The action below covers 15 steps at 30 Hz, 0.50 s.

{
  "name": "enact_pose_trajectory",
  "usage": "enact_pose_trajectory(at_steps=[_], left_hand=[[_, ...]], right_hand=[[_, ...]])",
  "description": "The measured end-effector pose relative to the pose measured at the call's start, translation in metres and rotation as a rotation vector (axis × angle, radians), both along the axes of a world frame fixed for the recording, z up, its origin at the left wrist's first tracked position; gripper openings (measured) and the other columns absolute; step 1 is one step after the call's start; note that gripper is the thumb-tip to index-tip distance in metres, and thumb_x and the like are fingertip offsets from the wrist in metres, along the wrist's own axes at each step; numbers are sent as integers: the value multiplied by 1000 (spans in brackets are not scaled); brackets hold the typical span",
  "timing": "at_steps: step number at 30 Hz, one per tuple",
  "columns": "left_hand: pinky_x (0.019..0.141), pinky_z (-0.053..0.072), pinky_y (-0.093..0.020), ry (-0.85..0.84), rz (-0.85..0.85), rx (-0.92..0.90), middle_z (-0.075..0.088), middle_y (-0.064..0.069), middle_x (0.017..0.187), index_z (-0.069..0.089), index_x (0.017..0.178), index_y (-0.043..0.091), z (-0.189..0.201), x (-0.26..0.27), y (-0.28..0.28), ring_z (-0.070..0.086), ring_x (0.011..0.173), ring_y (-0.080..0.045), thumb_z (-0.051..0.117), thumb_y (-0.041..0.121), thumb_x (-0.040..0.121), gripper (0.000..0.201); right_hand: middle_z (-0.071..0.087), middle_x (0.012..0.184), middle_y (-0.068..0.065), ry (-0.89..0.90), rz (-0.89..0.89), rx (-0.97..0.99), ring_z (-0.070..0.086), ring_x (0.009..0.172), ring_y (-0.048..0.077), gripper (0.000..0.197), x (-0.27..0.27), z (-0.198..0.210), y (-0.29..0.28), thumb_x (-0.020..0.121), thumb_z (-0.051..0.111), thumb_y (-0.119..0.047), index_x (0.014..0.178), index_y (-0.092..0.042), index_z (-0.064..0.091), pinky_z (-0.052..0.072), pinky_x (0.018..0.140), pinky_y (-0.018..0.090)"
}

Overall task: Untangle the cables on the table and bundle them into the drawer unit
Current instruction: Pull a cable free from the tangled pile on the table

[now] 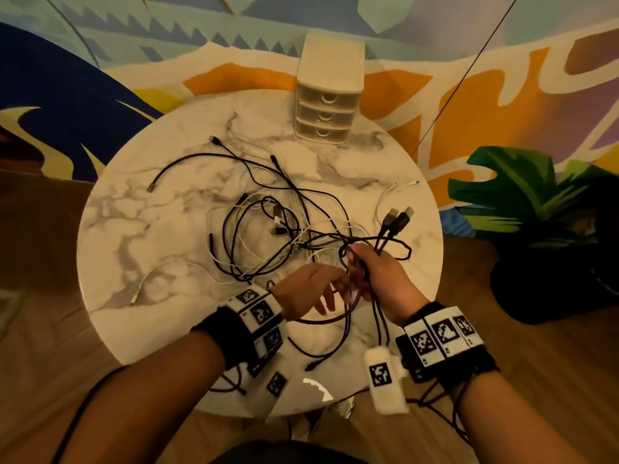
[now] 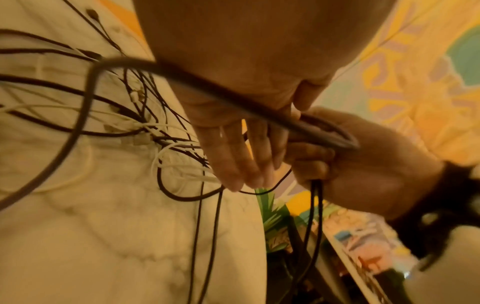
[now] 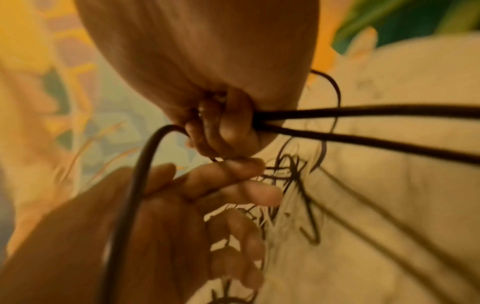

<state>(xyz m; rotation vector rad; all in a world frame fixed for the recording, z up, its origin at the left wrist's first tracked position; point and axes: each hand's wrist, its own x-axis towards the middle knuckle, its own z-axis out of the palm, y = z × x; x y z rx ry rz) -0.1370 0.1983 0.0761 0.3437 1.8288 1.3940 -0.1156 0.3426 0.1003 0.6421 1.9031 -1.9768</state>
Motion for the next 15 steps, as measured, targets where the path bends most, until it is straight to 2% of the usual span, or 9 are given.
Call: enact_pose_trajectory(at_steps=[2, 4, 6, 7, 9, 11, 13, 14, 15], left_hand=[[68, 49, -34, -52, 12, -38, 63, -5, 91, 59, 99, 10, 3, -7, 14, 57, 71, -19, 29, 42, 98, 45], [72, 49, -36, -201, 37, 12, 63, -6, 93, 57, 99, 13, 8, -18, 29, 58, 78, -21, 24, 47, 99, 48], [75, 48, -35, -321, 50, 124, 62, -8, 101, 56, 100, 18, 16, -32, 42, 58, 83, -20, 30, 45, 99, 37], [74, 47, -34, -319, 86, 165, 63, -9, 100, 54, 97, 18, 21, -40, 47, 59, 81, -19, 34, 39, 99, 29], [68, 50, -29, -280, 243, 220, 69, -6, 82, 53, 89, 13, 27, -54, 55, 61, 70, -14, 40, 23, 100, 20], [52, 51, -24, -288, 430, 236, 64, -2, 55, 53, 87, 5, 25, -59, 57, 58, 48, -12, 43, 12, 98, 16], [40, 44, -19, -223, 393, 90, 55, 0, 44, 52, 88, 3, 13, -51, 53, 49, 36, -11, 41, 10, 99, 17], [42, 42, -19, -93, 249, -84, 56, -2, 49, 52, 86, 5, 5, -43, 51, 52, 41, -13, 39, 11, 99, 20], [50, 42, -21, 86, 63, -278, 61, -7, 62, 53, 85, 8, -3, -36, 49, 58, 55, -19, 38, 14, 99, 22]], right_hand=[[42, 43, -8, 79, 31, 138, 36, 34, 2, 36, 9, 2, 0, 102, 36, -20, 68, -14, 46, 28, 36, 11], [45, 38, -13, 119, 99, 245, 40, 36, 1, 37, 19, 1, 2, 103, 34, -22, 68, -21, 45, 29, 40, 11], [43, 38, -14, 139, 77, 247, 37, 36, 0, 37, 26, -4, 4, 104, 33, -24, 68, -24, 42, 28, 43, 14], [41, 40, -13, 156, 49, 229, 34, 38, 1, 36, 28, -5, 5, 103, 33, -24, 68, -23, 41, 27, 42, 15], [39, 47, -12, 201, 55, 222, 32, 43, 5, 35, 33, -12, 8, 103, 33, -27, 69, -20, 38, 27, 44, 16], [40, 49, -12, 229, 181, 253, 33, 46, 4, 35, 41, -23, 8, 103, 33, -29, 70, -20, 39, 29, 48, 16], [45, 51, -11, 200, 298, 286, 37, 47, 1, 38, 50, -36, 6, 103, 33, -23, 68, -20, 46, 30, 53, 17], [49, 52, -9, 186, 295, 300, 40, 46, 1, 40, 52, -44, 8, 103, 32, -18, 68, -17, 50, 31, 55, 17], [52, 52, -6, 156, 229, 283, 43, 44, 1, 42, 52, -46, 9, 103, 32, -17, 68, -14, 54, 32, 55, 16]])
